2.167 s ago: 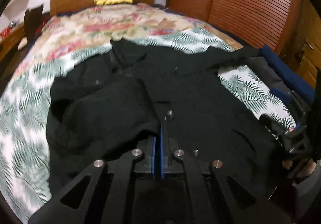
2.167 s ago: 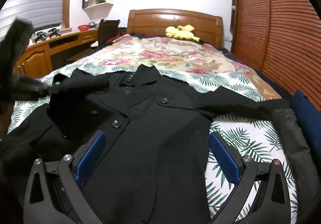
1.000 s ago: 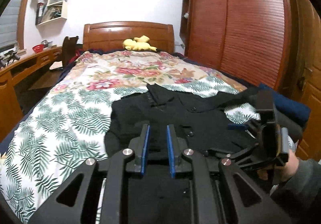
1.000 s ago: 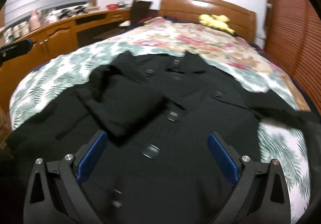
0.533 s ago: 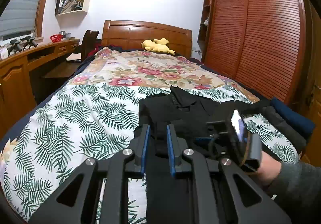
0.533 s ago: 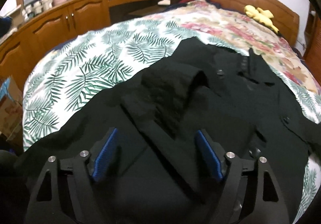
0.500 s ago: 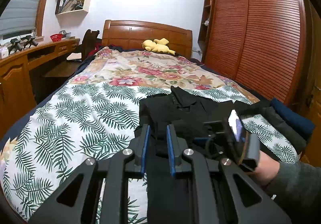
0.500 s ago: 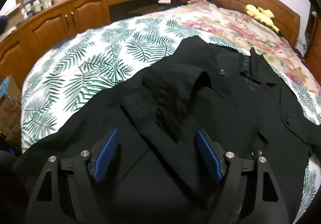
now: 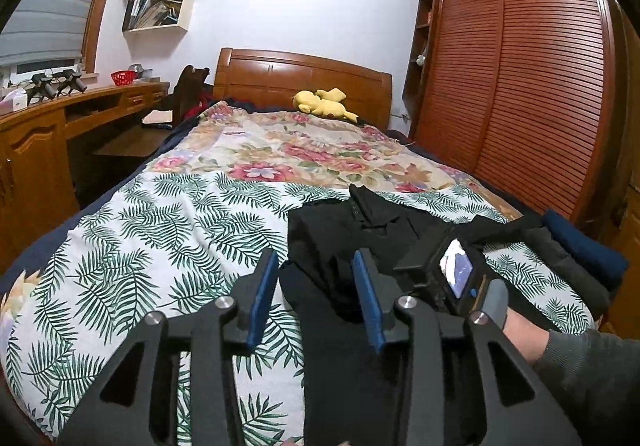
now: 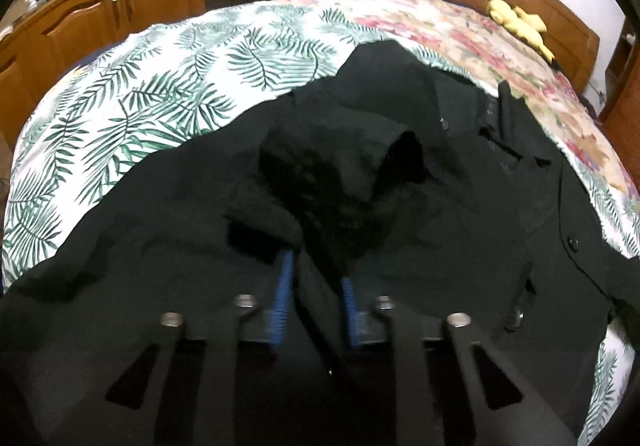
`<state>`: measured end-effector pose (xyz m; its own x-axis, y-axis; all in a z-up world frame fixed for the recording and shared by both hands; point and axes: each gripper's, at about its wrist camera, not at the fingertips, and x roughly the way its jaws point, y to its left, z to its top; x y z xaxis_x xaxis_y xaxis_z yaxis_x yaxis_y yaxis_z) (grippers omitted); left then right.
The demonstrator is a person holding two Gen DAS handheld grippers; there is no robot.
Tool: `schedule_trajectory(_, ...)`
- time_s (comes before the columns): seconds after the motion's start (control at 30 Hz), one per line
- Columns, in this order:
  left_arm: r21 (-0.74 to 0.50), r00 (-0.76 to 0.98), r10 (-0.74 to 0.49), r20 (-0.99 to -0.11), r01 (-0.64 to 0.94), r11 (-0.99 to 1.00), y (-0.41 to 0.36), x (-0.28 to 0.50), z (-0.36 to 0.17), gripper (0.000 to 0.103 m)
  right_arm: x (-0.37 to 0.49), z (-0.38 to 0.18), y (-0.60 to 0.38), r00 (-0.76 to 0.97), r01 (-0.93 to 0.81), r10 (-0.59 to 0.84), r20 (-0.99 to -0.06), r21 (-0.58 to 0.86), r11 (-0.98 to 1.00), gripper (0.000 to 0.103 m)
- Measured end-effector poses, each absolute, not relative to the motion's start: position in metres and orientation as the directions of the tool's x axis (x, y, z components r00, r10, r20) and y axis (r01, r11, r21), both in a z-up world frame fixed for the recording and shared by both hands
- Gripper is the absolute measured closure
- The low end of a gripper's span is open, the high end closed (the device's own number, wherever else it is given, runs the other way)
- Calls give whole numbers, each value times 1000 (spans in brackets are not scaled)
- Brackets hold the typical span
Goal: Fold large clothes
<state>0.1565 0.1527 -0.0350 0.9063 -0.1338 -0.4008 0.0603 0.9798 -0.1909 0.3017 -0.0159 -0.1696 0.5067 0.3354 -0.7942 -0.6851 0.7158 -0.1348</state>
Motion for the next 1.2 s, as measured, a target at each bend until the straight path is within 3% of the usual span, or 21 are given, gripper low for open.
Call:
schedule_trajectory(0.33, -169, 901, -132, -413, 67, 983, 141, 162, -38, 61, 274, -87, -97, 674, -597, 445, -590, -80, 798, 98)
schedule_trajectory(0.5, -163, 894, -159, -419, 98, 982, 131, 167, -39, 61, 251, -71, -134, 713, -563, 445, -541, -64, 824, 98)
schedule_trajectory(0.97, -116, 874, -206, -440, 172, 978, 78, 181, -42, 61, 213, -126, -203, 703, -421, 335, -627, 13, 907, 97)
schedule_trajectory(1.2, -118, 861, -248, -445, 218, 969, 58, 184, -41, 61, 200, -136, -236, 699, -355, 265, -665, 0, 935, 77)
